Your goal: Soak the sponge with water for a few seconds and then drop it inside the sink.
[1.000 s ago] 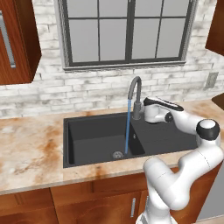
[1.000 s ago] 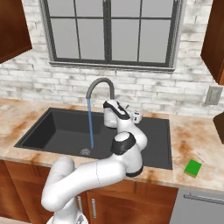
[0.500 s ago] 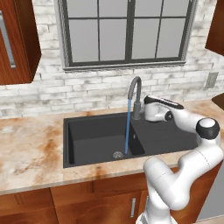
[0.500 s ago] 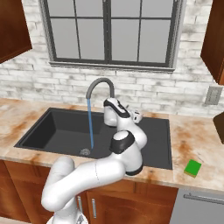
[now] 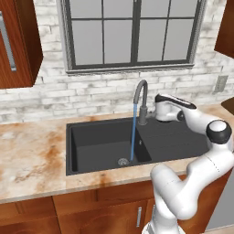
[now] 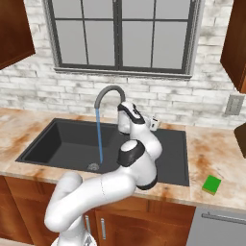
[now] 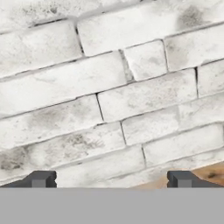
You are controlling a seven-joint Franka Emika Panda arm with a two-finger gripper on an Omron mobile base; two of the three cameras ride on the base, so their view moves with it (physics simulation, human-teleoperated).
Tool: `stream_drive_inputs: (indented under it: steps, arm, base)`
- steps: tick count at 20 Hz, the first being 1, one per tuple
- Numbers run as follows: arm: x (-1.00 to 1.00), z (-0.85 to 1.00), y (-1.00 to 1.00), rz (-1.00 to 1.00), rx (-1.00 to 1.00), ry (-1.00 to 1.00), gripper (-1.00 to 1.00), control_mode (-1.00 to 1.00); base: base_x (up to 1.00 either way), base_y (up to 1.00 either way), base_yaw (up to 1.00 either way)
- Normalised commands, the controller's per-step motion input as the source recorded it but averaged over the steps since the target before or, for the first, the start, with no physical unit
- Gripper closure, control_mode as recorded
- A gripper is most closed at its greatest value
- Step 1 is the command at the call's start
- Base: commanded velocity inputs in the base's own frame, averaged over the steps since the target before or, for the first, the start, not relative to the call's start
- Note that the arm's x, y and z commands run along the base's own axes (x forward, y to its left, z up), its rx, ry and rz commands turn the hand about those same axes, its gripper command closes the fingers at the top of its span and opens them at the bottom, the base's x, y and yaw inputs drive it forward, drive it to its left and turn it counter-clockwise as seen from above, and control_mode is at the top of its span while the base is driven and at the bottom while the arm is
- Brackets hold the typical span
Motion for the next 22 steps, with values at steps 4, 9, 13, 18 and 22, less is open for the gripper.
stream_drive_inputs:
  steps: [4, 9, 13, 18, 22]
  arm:
    - [-0.07, 0.51, -0.41, 0.0, 0.1, 0.0, -1.0, -1.0]
    - [-0.24, 0.4, -0.36, 0.0, 0.14, 0.08, -1.0, -1.0]
    - [-0.34, 0.34, -0.32, 0.0, 0.15, 0.14, -1.0, -1.0]
    - [-0.34, 0.36, -0.19, 0.0, 0.13, 0.18, -1.0, -1.0]
    - [-0.29, 0.38, -0.18, 0.0, 0.12, 0.22, -1.0, -1.0]
  base:
    - [0.0, 0.0, 0.0]
    - [0.0, 0.0, 0.0]
    - [0.0, 0.0, 0.0]
    - [0.0, 0.0, 0.0]
    - [0.0, 0.0, 0.0]
